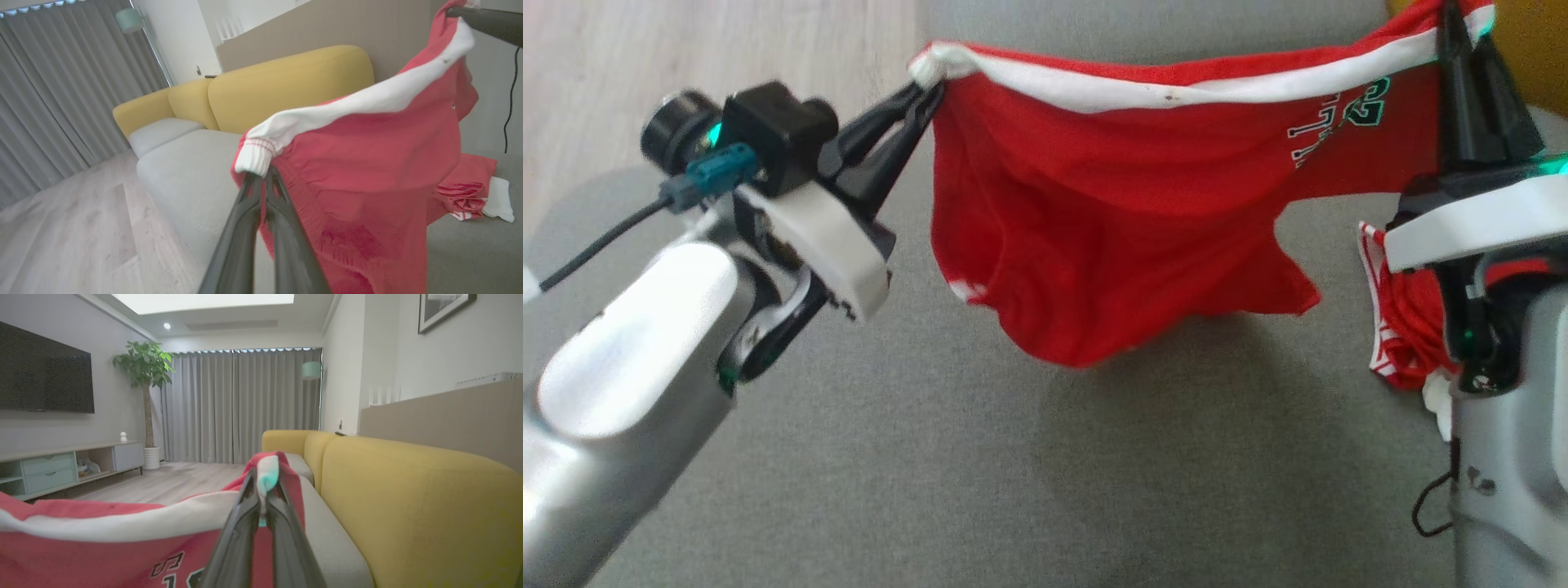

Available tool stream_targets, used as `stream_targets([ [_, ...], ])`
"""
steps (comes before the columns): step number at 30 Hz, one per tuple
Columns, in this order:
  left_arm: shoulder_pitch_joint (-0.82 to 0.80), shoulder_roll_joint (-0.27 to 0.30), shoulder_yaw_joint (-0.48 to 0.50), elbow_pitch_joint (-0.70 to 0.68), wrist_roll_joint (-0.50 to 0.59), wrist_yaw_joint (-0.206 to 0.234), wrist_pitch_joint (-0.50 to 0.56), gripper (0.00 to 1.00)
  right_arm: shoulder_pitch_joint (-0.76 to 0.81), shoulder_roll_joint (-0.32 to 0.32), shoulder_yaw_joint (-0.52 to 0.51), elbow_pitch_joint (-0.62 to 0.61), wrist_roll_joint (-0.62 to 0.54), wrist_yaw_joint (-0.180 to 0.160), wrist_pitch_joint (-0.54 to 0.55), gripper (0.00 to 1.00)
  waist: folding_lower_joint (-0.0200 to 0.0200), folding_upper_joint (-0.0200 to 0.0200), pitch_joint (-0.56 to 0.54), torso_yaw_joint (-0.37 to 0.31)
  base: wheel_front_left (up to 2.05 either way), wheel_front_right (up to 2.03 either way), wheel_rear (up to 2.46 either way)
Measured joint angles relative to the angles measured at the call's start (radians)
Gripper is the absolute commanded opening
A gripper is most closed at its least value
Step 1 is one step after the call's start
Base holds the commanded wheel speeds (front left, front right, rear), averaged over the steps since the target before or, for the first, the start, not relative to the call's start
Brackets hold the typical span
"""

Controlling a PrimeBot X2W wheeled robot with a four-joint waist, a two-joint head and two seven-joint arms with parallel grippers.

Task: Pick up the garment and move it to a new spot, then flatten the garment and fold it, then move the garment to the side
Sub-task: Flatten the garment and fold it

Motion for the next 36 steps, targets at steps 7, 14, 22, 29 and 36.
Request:
stream_targets([
  [7,-0.024,0.039,0.037,-0.028,-0.03,0.009,0.049,0.0,-0.077,-0.01,0.013,0.021,0.012,0.0,0.068,0.0,0.0001,0.0,0.107,-0.007,0.0,0.0,0.0],
  [14,-0.33,-0.028,0.081,0.247,0.022,-0.047,-0.028,0.0,-0.516,-0.027,0.064,0.332,0.051,0.0,-0.041,0.0,0.0005,0.0,0.251,-0.027,0.0,0.0,0.0],
  [22,-0.585,-0.14,0.116,0.56,0.115,-0.064,-0.276,0.0,-0.858,-0.021,0.047,0.736,0.081,0.0,-0.346,0.0,0.0006,-0.0001,0.351,-0.037,0.0,0.0,0.0],
  [29,-0.544,-0.194,0.019,0.703,0.111,-0.083,-0.379,0.0,-0.833,-0.02,0.112,1.0,0.078,0.0,-0.385,0.0,0.0001,0.0,0.353,-0.014,0.0,0.0,0.0],
  [36,-0.29,-0.169,-0.231,0.621,0.047,-0.09,-0.415,0.0,-0.674,-0.067,0.29,1.16,0.102,0.0,-0.277,0.0,0.0,0.0,0.321,-0.011,0.0,0.0,0.0],
])
